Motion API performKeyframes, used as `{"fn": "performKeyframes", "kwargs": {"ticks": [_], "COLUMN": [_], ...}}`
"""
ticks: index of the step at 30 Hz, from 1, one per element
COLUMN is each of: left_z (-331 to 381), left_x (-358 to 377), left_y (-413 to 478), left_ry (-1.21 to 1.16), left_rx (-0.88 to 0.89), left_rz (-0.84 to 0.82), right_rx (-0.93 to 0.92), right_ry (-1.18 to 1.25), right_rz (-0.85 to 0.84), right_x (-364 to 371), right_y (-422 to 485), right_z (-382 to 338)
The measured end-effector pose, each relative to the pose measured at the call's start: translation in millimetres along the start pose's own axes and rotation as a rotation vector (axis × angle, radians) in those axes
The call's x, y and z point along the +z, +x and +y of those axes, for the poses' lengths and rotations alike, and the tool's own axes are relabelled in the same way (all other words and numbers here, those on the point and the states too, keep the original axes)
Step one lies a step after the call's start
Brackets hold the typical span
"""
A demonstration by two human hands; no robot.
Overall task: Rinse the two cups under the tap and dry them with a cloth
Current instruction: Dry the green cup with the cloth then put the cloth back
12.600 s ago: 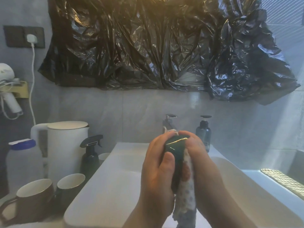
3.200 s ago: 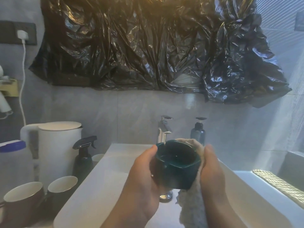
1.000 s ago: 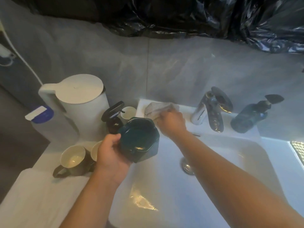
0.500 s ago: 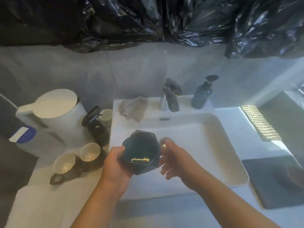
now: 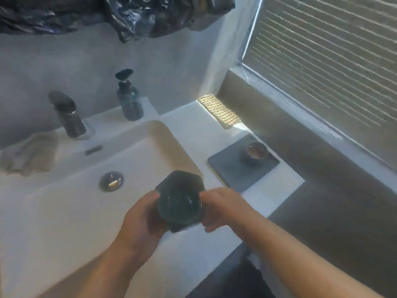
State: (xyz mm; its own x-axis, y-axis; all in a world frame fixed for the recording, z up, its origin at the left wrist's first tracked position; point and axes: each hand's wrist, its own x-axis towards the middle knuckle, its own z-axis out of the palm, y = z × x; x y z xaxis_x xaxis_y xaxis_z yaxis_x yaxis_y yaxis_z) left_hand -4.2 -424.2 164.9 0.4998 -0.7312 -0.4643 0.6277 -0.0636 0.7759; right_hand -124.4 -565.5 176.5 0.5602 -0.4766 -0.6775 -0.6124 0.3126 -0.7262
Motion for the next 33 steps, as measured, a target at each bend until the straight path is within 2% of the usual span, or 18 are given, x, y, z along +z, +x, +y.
{"fn": "performKeyframes", "kwargs": {"ticks": [2, 5, 9, 12, 18, 27, 33], "left_z": [-12, -30, -55, -74, -108, -120, -112], "left_x": [35, 88, 159, 207, 277, 303, 283], "left_y": [8, 24, 46, 55, 67, 86, 119], "left_ry": [0.106, 0.191, 0.195, 0.218, 0.229, 0.235, 0.386], "left_rx": [0.002, 0.025, 0.043, 0.023, 0.009, 0.001, -0.007], "left_rz": [-0.044, -0.046, 0.033, 0.016, 0.103, 0.216, 0.240], "right_rx": [0.039, -0.036, -0.089, -0.092, -0.068, -0.037, -0.005], "right_ry": [0.079, 0.217, 0.182, 0.153, 0.162, 0.117, 0.088], "right_rz": [0.044, 0.080, 0.124, 0.099, 0.045, -0.041, -0.060], "right_x": [-32, -87, -163, -218, -292, -331, -328], "right_y": [-5, -16, -21, -22, -20, 1, 35], "right_z": [11, 28, 42, 54, 71, 72, 53]}}
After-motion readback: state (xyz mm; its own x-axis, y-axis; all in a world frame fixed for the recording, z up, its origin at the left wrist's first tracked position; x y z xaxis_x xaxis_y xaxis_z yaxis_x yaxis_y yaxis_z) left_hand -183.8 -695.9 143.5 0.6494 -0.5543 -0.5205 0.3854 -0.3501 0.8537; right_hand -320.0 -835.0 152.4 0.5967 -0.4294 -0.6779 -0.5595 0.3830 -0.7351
